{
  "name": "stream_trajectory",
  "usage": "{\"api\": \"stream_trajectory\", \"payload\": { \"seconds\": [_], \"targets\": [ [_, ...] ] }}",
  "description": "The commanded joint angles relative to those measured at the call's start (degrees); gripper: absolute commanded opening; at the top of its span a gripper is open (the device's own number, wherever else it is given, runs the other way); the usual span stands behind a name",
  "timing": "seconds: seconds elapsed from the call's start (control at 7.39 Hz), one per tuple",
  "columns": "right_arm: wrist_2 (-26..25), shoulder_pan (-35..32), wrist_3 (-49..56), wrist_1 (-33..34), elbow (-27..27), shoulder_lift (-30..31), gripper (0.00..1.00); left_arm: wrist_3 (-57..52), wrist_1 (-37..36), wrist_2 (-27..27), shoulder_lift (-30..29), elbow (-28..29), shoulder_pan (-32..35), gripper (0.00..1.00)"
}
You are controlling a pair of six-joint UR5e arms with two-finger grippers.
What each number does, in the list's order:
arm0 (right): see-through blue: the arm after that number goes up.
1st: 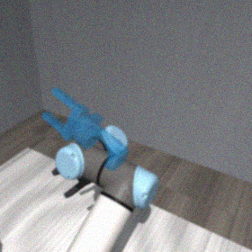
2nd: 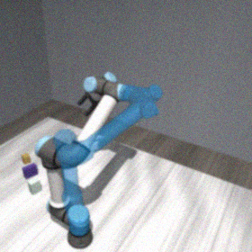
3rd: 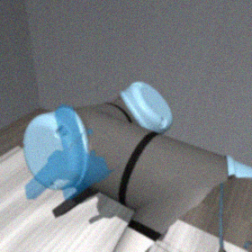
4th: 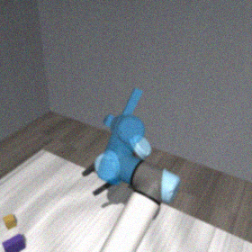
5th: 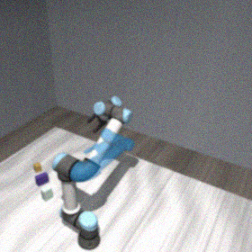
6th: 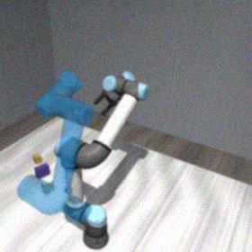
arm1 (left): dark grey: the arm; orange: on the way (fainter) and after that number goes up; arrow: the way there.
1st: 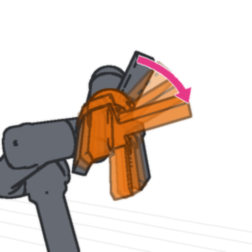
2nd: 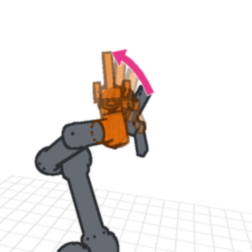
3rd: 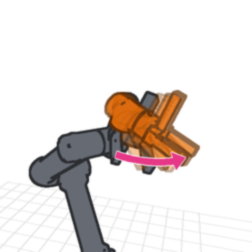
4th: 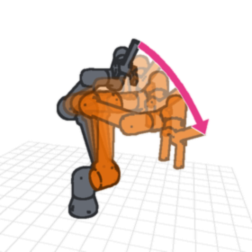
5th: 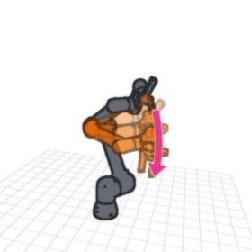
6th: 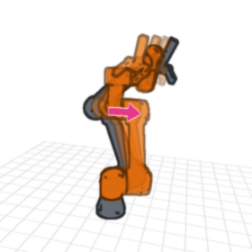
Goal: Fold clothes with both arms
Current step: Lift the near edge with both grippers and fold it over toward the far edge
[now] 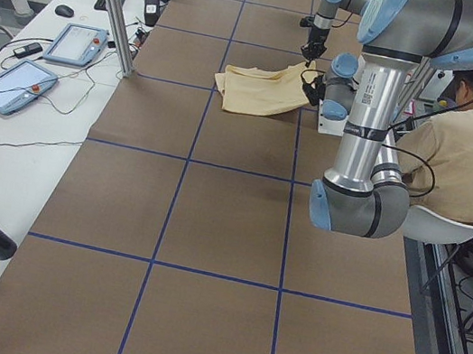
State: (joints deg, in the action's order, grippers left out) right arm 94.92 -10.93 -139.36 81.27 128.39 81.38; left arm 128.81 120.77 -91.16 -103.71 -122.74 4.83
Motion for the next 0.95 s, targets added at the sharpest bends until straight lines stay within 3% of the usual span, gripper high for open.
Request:
{"api": "stream_trajectory", "payload": {
  "seconds": [0.0,0.14,0.27,0.81],
  "targets": [
    [6.2,-10.4,0.7,-0.3,-2.9,-3.2,0.0,-5.8,-0.2,-0.7,-1.2,0.2,7.8,0.0],
    [11.8,-15.9,1.3,-0.4,-10.3,-9.1,0.0,-11.9,-0.3,-2.9,-3.1,2.7,13.5,0.0],
    [13.6,-19.3,3.6,-0.2,-14.7,-12.4,0.0,-14.6,-0.2,-7.8,-4.9,6.9,18.5,0.0],
    [17.3,-26.2,12.1,-2.8,-29.7,-20.5,0.0,-21.0,1.3,-9.0,-12.3,22.6,25.1,0.0]
  ]
}}
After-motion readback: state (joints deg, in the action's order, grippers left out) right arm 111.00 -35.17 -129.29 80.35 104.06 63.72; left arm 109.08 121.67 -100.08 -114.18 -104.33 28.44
